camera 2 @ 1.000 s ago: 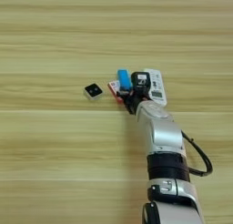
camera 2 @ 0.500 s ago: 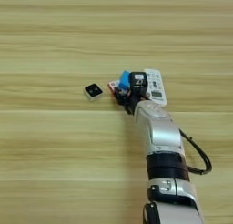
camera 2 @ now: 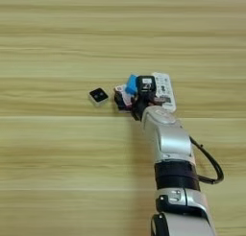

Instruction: Move the objects on the table

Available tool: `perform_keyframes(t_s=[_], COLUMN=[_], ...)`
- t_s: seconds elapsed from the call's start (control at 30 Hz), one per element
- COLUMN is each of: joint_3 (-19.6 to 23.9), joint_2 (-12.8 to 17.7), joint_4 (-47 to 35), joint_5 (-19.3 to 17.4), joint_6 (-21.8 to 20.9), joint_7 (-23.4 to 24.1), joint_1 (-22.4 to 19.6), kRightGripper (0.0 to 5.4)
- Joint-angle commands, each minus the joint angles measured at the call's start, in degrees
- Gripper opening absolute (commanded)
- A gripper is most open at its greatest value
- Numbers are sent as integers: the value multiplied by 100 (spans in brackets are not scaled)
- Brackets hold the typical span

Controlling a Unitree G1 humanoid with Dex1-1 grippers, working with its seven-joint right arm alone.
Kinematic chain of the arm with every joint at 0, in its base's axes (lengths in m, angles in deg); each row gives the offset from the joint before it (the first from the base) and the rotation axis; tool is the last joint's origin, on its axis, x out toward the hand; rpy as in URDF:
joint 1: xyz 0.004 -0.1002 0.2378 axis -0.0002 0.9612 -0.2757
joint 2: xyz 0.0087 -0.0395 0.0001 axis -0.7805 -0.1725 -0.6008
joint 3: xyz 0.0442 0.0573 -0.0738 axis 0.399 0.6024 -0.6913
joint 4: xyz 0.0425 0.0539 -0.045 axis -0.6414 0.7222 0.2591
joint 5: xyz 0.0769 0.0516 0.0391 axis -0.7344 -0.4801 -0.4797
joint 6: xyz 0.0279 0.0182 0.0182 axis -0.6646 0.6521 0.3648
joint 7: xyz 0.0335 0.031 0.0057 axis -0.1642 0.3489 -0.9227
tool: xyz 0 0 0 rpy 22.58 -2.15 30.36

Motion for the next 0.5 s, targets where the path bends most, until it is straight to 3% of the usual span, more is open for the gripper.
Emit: perform_keyframes(t_s=[0.03, 0.13, 0.5], joint_3=[90, 110, 401], joint_2=[150, 144, 211], joint_4=[-176, -172, -727], joint_5=[-78, -84, -83], joint_6=[-309, -366, -654], joint_7=[-10, 7, 395], joint_1=[-473, -485, -389], kRightGripper=[509, 537, 537])
